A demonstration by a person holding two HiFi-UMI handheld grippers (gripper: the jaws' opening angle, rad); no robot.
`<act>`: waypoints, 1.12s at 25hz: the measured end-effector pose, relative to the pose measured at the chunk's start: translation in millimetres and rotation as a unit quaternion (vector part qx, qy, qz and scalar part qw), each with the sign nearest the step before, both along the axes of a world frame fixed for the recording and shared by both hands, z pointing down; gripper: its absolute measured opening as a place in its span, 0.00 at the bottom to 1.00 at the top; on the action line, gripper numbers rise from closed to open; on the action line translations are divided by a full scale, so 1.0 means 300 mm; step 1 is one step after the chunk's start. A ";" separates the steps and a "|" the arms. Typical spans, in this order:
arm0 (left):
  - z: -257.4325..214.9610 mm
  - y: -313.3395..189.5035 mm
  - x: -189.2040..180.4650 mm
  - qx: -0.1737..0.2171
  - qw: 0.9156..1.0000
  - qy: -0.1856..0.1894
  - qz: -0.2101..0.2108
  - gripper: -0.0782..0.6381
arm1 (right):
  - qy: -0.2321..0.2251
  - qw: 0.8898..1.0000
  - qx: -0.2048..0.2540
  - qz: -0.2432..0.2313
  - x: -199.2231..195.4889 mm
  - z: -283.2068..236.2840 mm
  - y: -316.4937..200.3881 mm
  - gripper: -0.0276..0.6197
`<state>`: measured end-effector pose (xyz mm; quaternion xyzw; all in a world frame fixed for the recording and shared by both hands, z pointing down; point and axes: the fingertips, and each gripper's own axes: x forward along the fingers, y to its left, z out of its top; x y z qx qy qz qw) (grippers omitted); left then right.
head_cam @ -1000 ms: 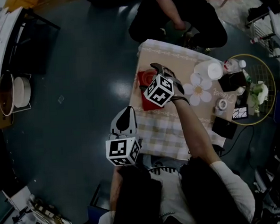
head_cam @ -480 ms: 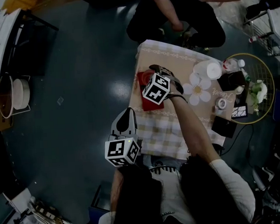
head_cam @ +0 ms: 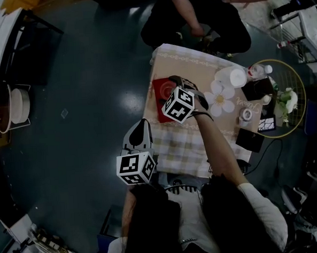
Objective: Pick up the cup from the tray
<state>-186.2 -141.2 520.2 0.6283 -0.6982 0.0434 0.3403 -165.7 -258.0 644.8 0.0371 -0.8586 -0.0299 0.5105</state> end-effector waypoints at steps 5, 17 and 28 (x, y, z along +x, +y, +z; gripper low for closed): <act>-0.029 -0.010 0.040 0.012 1.000 0.003 0.022 0.12 | 0.003 1.000 -0.003 0.031 0.100 -0.016 0.024 0.67; -0.113 -0.029 0.188 0.040 0.993 -0.012 0.111 0.12 | 0.011 0.993 0.010 0.121 0.422 -0.092 0.101 0.67; -0.150 -0.031 0.347 0.046 0.982 -0.028 0.183 0.12 | 0.032 0.982 0.012 0.187 0.689 -0.083 0.174 0.67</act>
